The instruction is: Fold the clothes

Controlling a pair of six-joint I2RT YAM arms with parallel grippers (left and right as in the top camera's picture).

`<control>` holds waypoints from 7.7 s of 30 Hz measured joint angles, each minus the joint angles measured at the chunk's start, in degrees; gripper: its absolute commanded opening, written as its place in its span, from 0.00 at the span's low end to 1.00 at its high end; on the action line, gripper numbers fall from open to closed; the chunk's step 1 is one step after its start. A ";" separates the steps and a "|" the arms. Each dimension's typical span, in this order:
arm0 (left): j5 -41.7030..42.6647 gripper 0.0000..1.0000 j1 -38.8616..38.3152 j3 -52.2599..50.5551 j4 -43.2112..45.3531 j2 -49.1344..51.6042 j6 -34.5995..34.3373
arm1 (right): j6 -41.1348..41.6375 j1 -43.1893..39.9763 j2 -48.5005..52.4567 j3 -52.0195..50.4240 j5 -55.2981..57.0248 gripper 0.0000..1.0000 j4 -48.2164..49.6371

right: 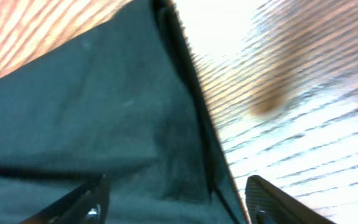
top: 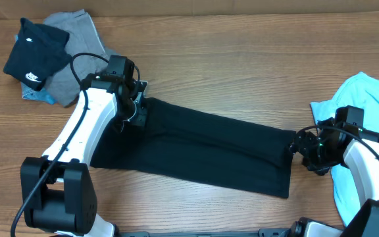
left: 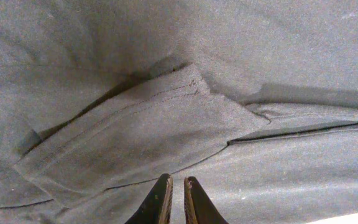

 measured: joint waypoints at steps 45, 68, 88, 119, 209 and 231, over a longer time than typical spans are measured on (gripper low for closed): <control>-0.70 0.10 1.53 0.81 -2.49 0.00 1.27 | 2.47 7.04 2.51 16.26 4.68 0.04 -10.97; -0.70 0.12 2.91 7.23 -7.04 0.00 1.27 | 22.03 39.71 12.37 15.04 4.63 0.05 6.19; -0.70 0.12 2.91 7.23 -7.02 0.00 1.27 | 29.42 46.77 12.39 14.82 -1.55 0.05 19.28; -0.70 0.25 2.91 7.26 -7.67 0.00 1.46 | 27.78 41.16 12.48 15.26 0.35 0.54 9.25; -3.50 0.94 6.73 6.99 -5.49 0.00 1.09 | 25.42 37.97 13.53 8.41 -13.42 0.72 44.76; 8.98 0.73 13.70 -1.81 4.66 13.29 9.66 | 13.33 33.00 -0.76 8.66 -7.28 0.73 13.99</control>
